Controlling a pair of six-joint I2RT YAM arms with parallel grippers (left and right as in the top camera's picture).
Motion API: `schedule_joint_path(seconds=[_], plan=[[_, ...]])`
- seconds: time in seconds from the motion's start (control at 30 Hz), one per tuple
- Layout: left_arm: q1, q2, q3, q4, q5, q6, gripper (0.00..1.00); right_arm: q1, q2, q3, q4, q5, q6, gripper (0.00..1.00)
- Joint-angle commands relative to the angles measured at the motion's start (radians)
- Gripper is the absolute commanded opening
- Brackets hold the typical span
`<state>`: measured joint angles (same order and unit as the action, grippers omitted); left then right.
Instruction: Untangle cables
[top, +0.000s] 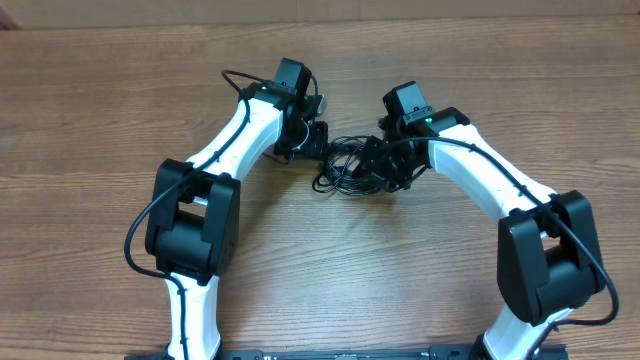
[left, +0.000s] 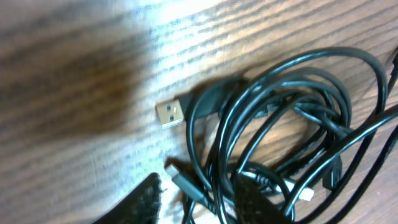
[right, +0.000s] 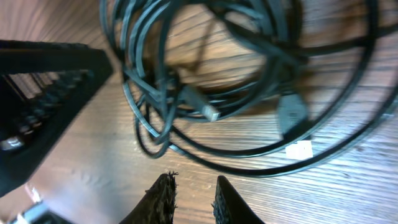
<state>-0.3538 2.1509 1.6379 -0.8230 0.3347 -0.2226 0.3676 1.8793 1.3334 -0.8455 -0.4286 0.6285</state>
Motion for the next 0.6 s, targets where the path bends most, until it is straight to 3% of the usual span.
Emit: schedule_joint_path(seconds=[0.0,0.13,0.3,0.57], plan=[[-0.011,-0.013,0.027,0.041,-0.021,0.020,0.47,0.000,0.004,0.009,-0.005,0.103,0.061,0.20],[-0.036,0.000,0.027,0.074,-0.056,0.016,0.50,0.000,0.017,-0.003,0.000,0.113,0.080,0.14],[-0.055,0.045,0.027,0.072,-0.149,-0.028,0.45,0.000,0.073,-0.012,0.009,0.177,0.105,0.07],[-0.052,0.069,0.027,-0.019,-0.129,-0.028,0.12,-0.028,0.116,-0.013,0.135,0.206,0.105,0.04]])
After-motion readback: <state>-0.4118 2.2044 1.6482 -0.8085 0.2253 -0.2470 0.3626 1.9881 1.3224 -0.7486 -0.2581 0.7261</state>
